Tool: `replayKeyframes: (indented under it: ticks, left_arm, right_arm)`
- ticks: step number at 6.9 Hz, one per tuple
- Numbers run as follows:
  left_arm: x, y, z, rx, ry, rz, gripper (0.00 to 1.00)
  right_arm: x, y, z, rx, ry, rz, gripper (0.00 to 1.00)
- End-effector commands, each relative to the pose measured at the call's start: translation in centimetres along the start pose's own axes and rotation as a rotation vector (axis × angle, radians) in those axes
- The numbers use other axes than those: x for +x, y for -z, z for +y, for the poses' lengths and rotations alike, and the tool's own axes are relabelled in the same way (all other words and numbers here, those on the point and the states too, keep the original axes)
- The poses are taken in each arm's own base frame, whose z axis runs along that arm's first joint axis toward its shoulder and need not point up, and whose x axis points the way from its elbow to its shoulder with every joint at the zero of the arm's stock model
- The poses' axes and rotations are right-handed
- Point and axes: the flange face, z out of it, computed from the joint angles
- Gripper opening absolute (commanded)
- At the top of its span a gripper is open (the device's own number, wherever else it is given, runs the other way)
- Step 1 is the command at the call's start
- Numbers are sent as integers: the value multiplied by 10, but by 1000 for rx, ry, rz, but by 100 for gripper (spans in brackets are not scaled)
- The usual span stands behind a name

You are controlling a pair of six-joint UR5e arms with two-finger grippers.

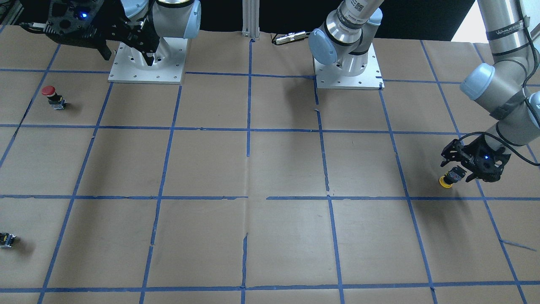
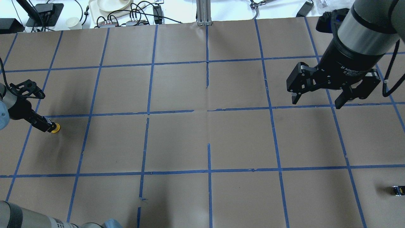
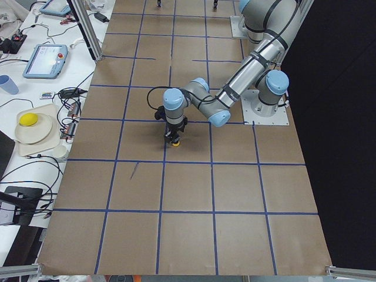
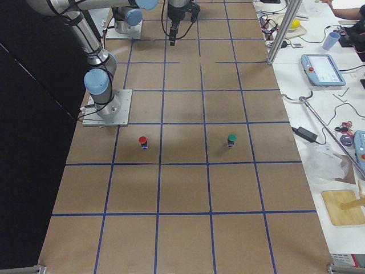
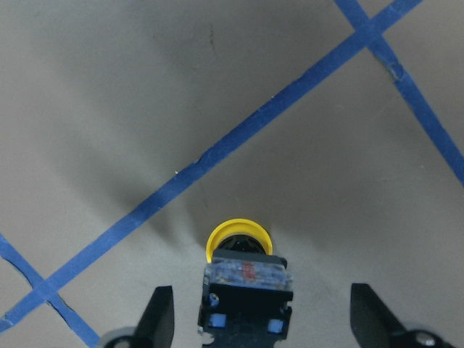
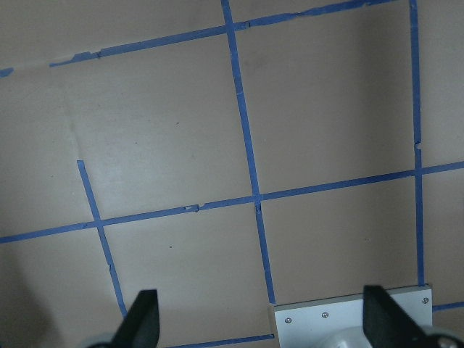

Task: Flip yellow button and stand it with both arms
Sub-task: 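Close the left gripper on the yellow button's base, then lift the yellow button with the left gripper while the right gripper approaches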

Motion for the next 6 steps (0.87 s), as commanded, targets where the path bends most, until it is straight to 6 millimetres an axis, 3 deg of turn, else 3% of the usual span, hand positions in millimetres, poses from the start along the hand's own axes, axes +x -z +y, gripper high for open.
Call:
replayKeyframes:
  ticks: [1, 2, 3, 5, 6]
  left_arm:
    - [-1, 0, 1, -30, 2, -9, 33]
    - [1, 7, -1, -57, -2, -30, 23]
    - [6, 3, -9, -53, -16, -22, 20]
    - [18, 56, -28, 11, -38, -32, 19]
    - [45, 92, -42, 74, 9, 59, 19]
  right_arm:
    - [2, 1, 1, -2, 0, 13, 100]
    - [4, 10, 18, 11, 0, 13, 100]
    - [6, 16, 42, 6, 1, 4, 100]
    - [6, 11, 42, 11, 3, 8, 100]
    - [7, 14, 38, 22, 2, 10, 100]
